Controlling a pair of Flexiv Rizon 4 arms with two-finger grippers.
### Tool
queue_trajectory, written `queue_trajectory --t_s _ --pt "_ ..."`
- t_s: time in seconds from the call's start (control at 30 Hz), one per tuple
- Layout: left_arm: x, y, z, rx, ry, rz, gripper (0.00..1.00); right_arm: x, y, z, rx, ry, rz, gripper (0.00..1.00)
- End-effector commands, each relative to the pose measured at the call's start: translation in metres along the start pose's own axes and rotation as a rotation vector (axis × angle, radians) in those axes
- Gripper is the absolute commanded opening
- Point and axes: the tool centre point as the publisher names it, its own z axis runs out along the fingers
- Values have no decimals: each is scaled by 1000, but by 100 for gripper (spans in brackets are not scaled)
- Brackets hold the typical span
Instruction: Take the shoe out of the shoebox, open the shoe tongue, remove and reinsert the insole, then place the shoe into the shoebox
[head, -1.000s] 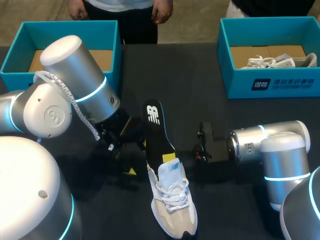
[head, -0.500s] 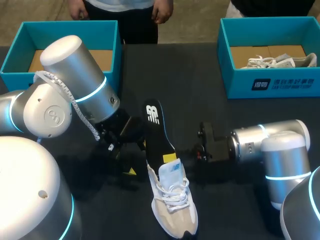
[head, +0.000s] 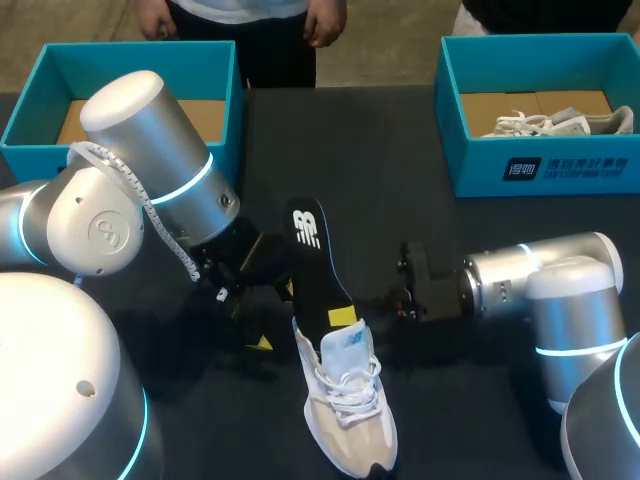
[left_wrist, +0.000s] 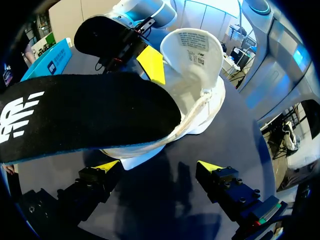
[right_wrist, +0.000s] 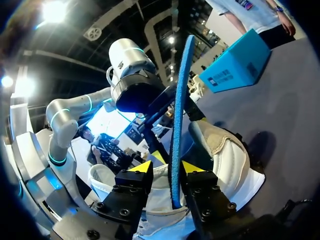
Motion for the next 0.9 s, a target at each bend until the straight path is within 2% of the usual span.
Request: queue_trajectory --t_s 0.03,0.37,0.9 --pt "1 -1 0 -4 -3 -1 100 -3 -1 0 8 21 -12 34" --pt "1 -1 0 -4 -3 -1 100 3 0 -2 5 30 -50 36" --pt "1 -1 0 -4 -3 -1 100 3 15 7 57 58 -73 34"
